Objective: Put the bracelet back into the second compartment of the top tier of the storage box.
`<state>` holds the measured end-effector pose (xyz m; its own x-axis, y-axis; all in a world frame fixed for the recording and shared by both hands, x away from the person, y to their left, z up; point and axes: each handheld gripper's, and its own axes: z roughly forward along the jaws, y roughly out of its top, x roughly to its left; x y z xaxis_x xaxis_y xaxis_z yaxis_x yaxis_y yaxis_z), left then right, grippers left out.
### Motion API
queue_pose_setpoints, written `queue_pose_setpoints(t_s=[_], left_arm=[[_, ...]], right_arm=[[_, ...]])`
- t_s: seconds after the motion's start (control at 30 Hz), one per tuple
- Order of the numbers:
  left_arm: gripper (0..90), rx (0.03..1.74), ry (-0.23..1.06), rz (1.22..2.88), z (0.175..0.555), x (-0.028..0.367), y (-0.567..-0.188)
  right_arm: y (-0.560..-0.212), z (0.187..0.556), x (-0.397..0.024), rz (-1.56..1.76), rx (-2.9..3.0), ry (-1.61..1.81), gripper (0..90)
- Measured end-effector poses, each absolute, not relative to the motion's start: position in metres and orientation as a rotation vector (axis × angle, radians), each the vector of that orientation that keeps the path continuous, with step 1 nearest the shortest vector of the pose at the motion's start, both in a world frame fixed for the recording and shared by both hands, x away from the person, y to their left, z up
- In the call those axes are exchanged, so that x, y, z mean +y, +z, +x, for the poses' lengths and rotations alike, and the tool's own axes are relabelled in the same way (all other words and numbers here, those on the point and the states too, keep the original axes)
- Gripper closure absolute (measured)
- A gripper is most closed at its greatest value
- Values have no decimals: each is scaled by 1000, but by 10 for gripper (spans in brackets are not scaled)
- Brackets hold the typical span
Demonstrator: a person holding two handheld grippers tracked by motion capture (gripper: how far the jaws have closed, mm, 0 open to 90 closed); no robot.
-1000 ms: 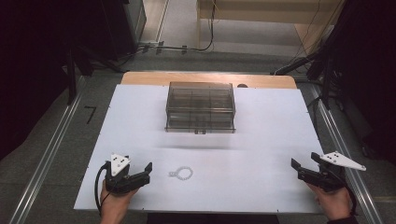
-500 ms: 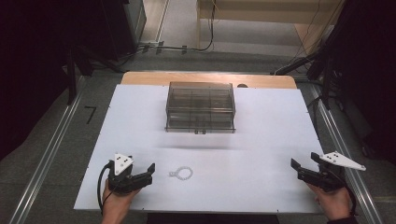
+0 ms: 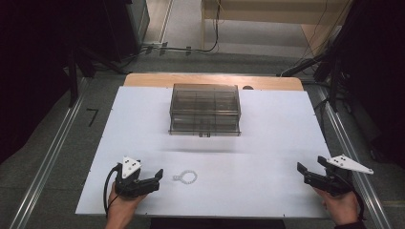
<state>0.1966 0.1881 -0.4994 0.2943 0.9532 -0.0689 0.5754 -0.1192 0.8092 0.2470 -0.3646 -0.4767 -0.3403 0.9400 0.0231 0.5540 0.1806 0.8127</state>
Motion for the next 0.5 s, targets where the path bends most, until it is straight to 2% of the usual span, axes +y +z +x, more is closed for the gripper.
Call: queue_pose_setpoints(t_s=[0.5], left_arm=[[144,1353,568,1835,199,181,-502]], right_arm=[[-477,247,-364,1404,1976,1029,159]])
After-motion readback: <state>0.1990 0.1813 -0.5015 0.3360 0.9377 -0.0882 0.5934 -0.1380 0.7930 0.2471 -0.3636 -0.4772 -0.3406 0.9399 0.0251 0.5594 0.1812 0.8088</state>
